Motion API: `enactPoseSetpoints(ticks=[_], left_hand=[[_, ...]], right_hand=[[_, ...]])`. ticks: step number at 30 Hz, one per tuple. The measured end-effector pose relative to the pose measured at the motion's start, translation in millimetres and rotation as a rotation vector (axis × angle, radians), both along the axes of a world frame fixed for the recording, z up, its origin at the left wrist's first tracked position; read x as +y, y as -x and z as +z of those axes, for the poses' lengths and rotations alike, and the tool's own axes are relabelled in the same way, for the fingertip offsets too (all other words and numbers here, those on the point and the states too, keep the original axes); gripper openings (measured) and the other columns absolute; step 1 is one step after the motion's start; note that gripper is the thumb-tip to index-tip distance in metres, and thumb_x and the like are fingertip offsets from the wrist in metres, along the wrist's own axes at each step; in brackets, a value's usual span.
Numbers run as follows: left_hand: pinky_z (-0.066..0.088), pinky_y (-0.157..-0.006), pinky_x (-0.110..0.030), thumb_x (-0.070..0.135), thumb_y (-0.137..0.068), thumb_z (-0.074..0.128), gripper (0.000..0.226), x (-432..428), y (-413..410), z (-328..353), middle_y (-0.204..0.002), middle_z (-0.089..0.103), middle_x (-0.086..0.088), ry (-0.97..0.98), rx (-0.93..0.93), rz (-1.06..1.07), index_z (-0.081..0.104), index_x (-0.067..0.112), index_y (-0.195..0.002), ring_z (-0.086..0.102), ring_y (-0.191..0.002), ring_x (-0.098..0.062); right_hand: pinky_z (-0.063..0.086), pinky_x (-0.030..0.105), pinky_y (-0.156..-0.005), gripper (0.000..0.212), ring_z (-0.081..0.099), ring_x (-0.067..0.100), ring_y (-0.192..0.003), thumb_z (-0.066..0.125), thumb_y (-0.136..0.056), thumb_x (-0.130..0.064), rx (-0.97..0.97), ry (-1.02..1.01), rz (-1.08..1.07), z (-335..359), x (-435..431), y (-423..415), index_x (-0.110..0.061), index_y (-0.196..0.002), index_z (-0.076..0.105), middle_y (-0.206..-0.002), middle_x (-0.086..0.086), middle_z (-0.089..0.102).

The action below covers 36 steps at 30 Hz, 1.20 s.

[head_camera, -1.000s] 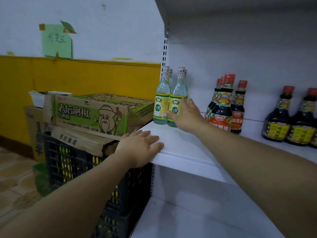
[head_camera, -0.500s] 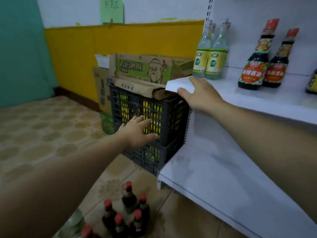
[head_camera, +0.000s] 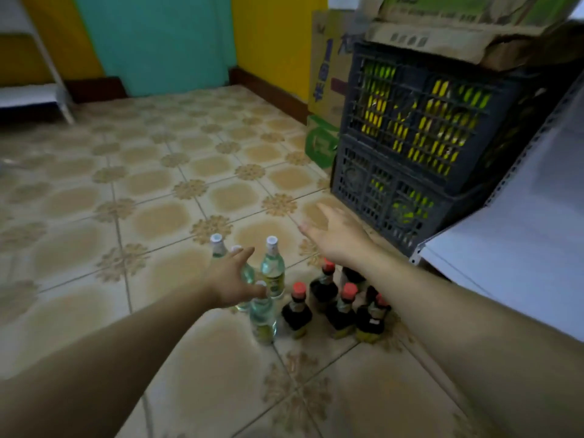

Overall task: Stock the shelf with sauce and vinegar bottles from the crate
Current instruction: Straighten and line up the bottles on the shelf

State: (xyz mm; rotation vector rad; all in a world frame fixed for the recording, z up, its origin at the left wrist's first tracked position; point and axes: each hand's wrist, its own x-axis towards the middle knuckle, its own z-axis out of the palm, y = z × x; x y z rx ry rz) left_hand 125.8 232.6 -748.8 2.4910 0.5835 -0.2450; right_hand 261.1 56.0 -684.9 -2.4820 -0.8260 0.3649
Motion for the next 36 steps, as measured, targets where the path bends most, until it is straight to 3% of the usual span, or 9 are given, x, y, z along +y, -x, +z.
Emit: enactPoseSetpoints(ticks=[5, 11, 13, 18, 21, 24, 31, 33, 36], left_hand=[[0.025, -0.106, -0.026, 0.039, -0.072, 0.078, 0.101, 12.9, 42.3, -55.4, -0.155, 0.023, -0.003, 0.128, -0.033, 0.060, 0.018, 0.018, -0.150, 0.026, -0.140, -0.018], [0.025, -0.107, -0.026, 0.041, -0.073, 0.077, 0.101, 12.6, 69.4, -94.8, -0.156, 0.021, -0.001, 0.183, -0.006, 0.110, 0.016, 0.020, -0.151, 0.025, -0.140, -0.017], [0.024, -0.106, -0.023, 0.041, -0.073, 0.077, 0.100, 13.8, 75.4, -97.6, -0.156, 0.021, 0.000, 0.187, -0.010, 0.116, 0.016, 0.020, -0.150, 0.025, -0.140, -0.017], [0.023, -0.102, -0.020, 0.040, -0.074, 0.076, 0.099, 16.1, 91.1, -98.1, -0.156, 0.022, 0.001, 0.169, 0.012, 0.091, 0.016, 0.023, -0.150, 0.025, -0.140, -0.017], [0.025, -0.108, -0.027, 0.043, -0.075, 0.075, 0.098, 15.1, 95.3, -98.8, -0.156, 0.021, -0.001, 0.145, 0.065, 0.080, 0.016, 0.022, -0.150, 0.025, -0.140, -0.019], [0.025, -0.107, -0.027, 0.043, -0.076, 0.073, 0.096, 9.6, 96.6, -96.2, -0.156, 0.020, 0.000, 0.143, 0.089, 0.073, 0.015, 0.022, -0.150, 0.025, -0.140, -0.019], [0.026, -0.104, -0.023, 0.035, -0.075, 0.077, 0.102, 7.7, 102.3, -79.6, -0.157, 0.018, 0.000, 0.156, 0.049, 0.052, 0.009, 0.024, -0.151, 0.026, -0.140, -0.018], [0.029, -0.099, -0.018, 0.028, -0.073, 0.079, 0.106, 10.1, 101.6, -64.2, -0.155, 0.021, 0.004, 0.252, -0.049, 0.058, 0.007, 0.028, -0.151, 0.027, -0.137, -0.014], [0.045, -0.079, -0.009, 0.007, -0.069, 0.080, 0.104, 6.2, 97.7, -29.8, -0.134, 0.046, 0.020, 0.515, -0.192, 0.001, 0.017, 0.038, -0.146, 0.047, -0.113, -0.005]], right_hand=[[0.029, 0.035, -0.107, 0.081, 0.028, 0.021, -0.142, 0.052, -0.086, -0.065, 0.149, -0.005, 0.065, -71.7, 45.8, 44.9, -0.027, -0.152, 0.026, -0.158, -0.002, 0.026], [0.036, 0.040, -0.106, 0.089, 0.032, 0.025, -0.140, 0.063, -0.082, -0.057, 0.198, 0.129, 0.132, -121.8, 61.6, 64.9, -0.029, -0.153, 0.018, -0.159, -0.001, 0.025], [0.040, 0.038, -0.100, 0.077, 0.041, 0.028, -0.133, 0.063, -0.084, -0.051, 0.170, 0.150, 0.130, -130.0, 65.9, 66.7, -0.027, -0.149, 0.028, -0.152, 0.002, 0.037], [0.047, 0.036, -0.067, 0.034, 0.058, 0.029, -0.085, 0.052, -0.095, -0.031, 0.052, 0.155, 0.110, -142.1, 66.7, 77.3, -0.028, -0.127, 0.041, -0.105, 0.008, 0.062], [0.048, 0.038, -0.066, 0.023, 0.058, 0.028, -0.081, 0.054, -0.093, -0.029, 0.022, 0.200, 0.129, -145.1, 67.4, 83.4, -0.029, -0.105, 0.034, -0.096, 0.007, 0.060], [0.046, 0.038, -0.063, 0.023, 0.058, 0.031, -0.081, 0.052, -0.095, -0.029, -0.004, 0.200, 0.136, -148.0, 64.5, 90.8, -0.029, -0.100, 0.029, -0.093, 0.006, 0.059], [0.046, 0.037, -0.065, 0.017, 0.057, 0.026, -0.080, 0.045, -0.095, -0.034, -0.028, -0.213, 0.096, -106.4, 64.0, 81.7, -0.026, -0.109, 0.043, -0.091, 0.003, 0.059], [0.045, 0.030, -0.060, 0.014, 0.057, 0.015, -0.078, 0.046, -0.093, -0.036, -0.039, -0.380, 0.079, -74.1, 65.7, 75.2, -0.031, -0.106, 0.045, -0.090, -0.004, 0.059], [0.043, 0.015, -0.055, 0.014, 0.056, -0.004, -0.069, 0.051, -0.089, -0.037, -0.035, -0.669, 0.017, -18.7, 62.9, 62.4, -0.033, -0.102, 0.049, -0.086, -0.015, 0.057]])
